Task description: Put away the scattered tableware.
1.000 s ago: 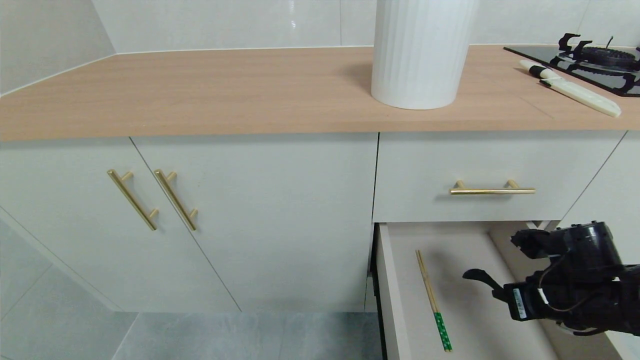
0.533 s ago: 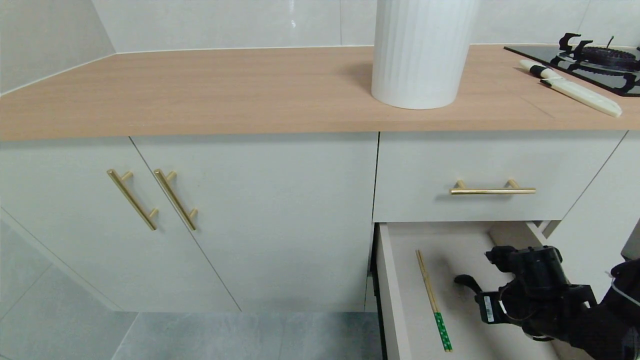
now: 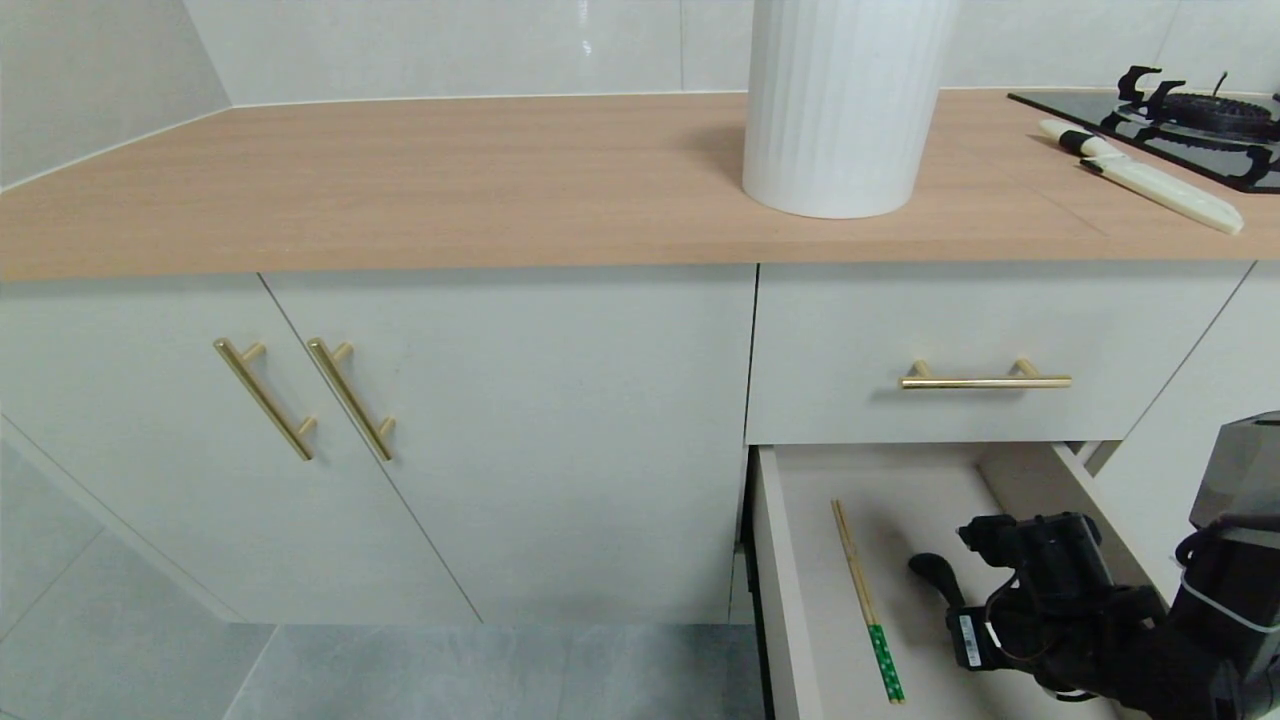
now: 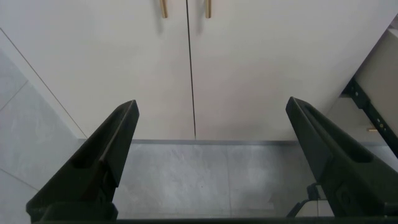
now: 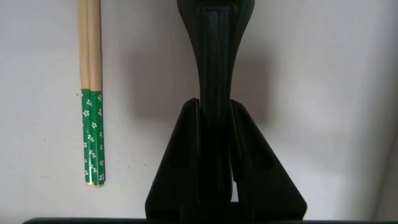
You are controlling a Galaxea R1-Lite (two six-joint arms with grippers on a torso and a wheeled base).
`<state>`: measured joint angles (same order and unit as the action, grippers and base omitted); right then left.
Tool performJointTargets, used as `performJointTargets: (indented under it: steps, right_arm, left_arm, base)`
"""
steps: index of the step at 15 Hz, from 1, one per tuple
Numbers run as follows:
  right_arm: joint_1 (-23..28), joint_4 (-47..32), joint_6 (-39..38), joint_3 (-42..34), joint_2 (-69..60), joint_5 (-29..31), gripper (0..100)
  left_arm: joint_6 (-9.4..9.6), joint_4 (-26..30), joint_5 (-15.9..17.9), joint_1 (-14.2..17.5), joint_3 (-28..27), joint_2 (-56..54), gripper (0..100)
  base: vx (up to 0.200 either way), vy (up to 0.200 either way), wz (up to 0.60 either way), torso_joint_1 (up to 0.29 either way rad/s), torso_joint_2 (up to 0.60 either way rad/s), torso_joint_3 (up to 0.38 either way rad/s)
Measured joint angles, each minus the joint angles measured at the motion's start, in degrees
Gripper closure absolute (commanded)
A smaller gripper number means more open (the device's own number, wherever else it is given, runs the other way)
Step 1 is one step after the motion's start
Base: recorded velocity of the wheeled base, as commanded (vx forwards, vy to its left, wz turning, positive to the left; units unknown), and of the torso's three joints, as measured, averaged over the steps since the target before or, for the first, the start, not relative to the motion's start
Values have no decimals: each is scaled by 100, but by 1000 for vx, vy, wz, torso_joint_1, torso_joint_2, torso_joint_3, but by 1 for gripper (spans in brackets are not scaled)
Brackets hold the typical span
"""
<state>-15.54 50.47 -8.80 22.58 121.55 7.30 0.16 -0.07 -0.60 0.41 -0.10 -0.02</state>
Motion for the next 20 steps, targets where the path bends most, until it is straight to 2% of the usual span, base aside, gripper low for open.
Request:
performJointTargets:
  steps: [6,7,13,17,20]
  right_arm:
    - [11,93,2,-1,52,96,100]
    - [11,110,0,-9,61,110,0]
    - [11,312,-56,-34,20,128,0]
    - [11,375,-50,-196,-614,137,0]
    - [17,-238,-44,-216,-1486,241,0]
  left_arm:
    - [0,0,0,0,0,0,0]
    - [0,0,0,0,0,0,0]
    - [0,0,0,0,2,0,0]
    - [0,0,0,0,2,0,0]
    - [0,0,0,0,2,0,0]
  base:
    - [0,0,0,0,0,0]
    - [0,0,0,0,0,0]
    - [0,0,0,0,0,0]
    - [0,0,0,0,0,0]
    - [0,0,0,0,0,0]
